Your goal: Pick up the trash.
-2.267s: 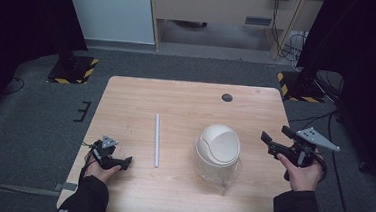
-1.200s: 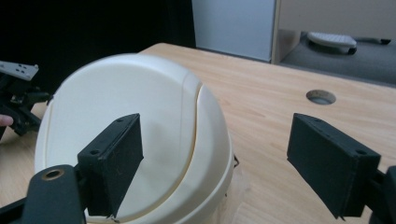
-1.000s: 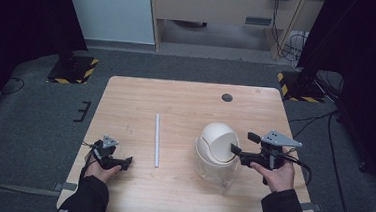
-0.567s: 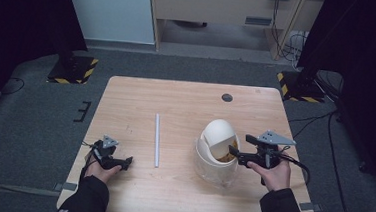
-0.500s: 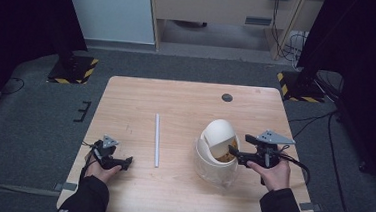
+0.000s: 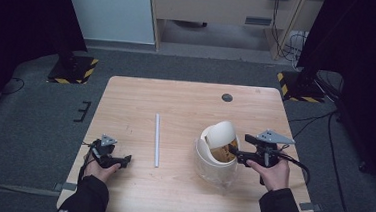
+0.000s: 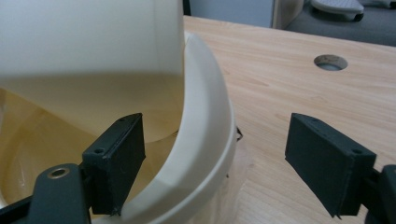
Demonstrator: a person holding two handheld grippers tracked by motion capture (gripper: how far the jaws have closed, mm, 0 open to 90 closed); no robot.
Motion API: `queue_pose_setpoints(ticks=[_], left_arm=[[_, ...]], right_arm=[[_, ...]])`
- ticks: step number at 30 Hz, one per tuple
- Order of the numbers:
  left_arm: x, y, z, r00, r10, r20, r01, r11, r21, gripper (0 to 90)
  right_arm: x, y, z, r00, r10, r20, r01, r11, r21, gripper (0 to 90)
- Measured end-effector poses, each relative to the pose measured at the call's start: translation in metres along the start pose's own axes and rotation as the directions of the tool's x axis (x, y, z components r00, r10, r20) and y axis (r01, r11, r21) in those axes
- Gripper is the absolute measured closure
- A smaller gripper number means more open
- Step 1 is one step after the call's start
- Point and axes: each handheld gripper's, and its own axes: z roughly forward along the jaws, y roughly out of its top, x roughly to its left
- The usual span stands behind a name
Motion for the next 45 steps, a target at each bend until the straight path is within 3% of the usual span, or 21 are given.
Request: queue_pose_setpoints(ticks=[4, 6, 8, 13, 18, 27, 33, 45], left_arm=[[-0.004, 0.004, -0.003, 1.0, -0.004, 0.009, 0.004, 0.9994, -0.034, 16.4], [-0.012, 0.009, -0.006, 0.9986, -0.033, 0.042, 0.036, 0.996, -0.081, 17.4], [-0.017, 0.011, -0.007, 0.9978, -0.035, 0.056, 0.041, 0.9945, -0.096, 18.1], [-0.04, 0.021, -0.006, 0.9963, -0.002, 0.086, 0.013, 0.9915, -0.13, 23.7], [-0.053, 0.027, -0.002, 0.9946, 0.01, 0.103, 0.004, 0.9909, -0.135, 26.5], [-0.075, 0.035, 0.012, 0.993, 0.032, 0.114, -0.02, 0.9939, -0.109, 31.4], [-0.087, 0.037, 0.022, 0.9928, 0.052, 0.108, -0.045, 0.9967, -0.067, 34.8], [-0.086, 0.039, 0.03, 0.9957, 0.044, 0.081, -0.045, 0.999, 0.001, 50.6]], right_arm=[[-0.002, 0.002, -0.005, 1.0, 0.008, 0.001, -0.008, 1.0, -0.023, 20.0], [-0.005, 0.004, -0.011, 0.9998, 0.013, 0.012, -0.013, 0.999, -0.035, 19.8], [-0.007, 0.004, -0.013, 0.9997, 0.011, 0.02, -0.01, 0.999, -0.034, 19.8], [-0.014, 0.001, -0.019, 0.9985, 0.05, 0.022, -0.048, 0.997, -0.056, 17.6], [-0.014, 0.002, -0.02, 0.9989, 0.042, 0.018, -0.041, 0.997, -0.06, 18.2], [-0.021, 0.004, -0.03, 0.9976, 0.063, 0.027, -0.06, 0.994, -0.094, 18.1], [-0.032, -0.003, -0.032, 0.9933, 0.086, 0.078, -0.079, 0.993, -0.09, 17.8], [-0.046, -0.015, -0.031, 0.9869, 0.099, 0.127, -0.092, 0.994, -0.058, 17.8]])
